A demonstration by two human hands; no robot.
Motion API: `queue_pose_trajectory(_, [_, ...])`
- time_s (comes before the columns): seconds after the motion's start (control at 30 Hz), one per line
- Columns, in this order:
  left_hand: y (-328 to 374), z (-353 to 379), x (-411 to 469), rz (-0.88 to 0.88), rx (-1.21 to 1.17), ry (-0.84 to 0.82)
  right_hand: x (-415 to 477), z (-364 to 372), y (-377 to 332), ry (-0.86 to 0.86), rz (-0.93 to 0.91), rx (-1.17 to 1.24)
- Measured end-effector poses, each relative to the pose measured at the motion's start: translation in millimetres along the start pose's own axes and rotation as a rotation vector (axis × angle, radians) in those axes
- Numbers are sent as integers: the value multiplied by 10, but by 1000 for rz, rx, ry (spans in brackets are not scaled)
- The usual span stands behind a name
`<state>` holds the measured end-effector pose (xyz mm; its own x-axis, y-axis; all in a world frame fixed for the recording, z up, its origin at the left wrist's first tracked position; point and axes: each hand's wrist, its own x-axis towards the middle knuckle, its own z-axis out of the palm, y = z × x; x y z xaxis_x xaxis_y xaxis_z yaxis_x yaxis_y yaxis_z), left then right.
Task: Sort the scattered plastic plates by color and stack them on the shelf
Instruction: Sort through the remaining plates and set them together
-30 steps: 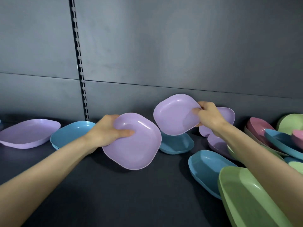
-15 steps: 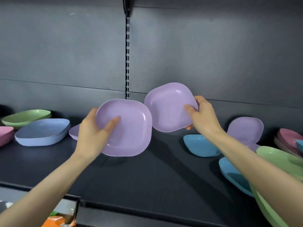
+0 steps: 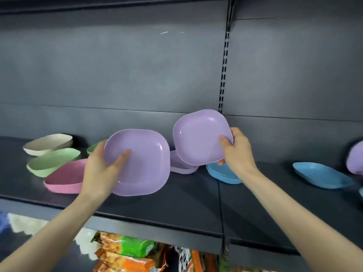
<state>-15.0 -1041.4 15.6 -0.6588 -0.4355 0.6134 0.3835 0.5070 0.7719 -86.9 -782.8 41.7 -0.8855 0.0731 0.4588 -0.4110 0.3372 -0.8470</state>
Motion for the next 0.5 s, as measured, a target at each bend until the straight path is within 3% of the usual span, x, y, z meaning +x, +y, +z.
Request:
queue_pose_trajectory(0.2, [-401, -230, 328, -58, -45, -70, -34, 540, -72, 54, 44, -101])
queue_pose_trajectory(0.5, [-668, 228, 824, -81, -62, -166, 348, 673, 104, 143, 98, -212])
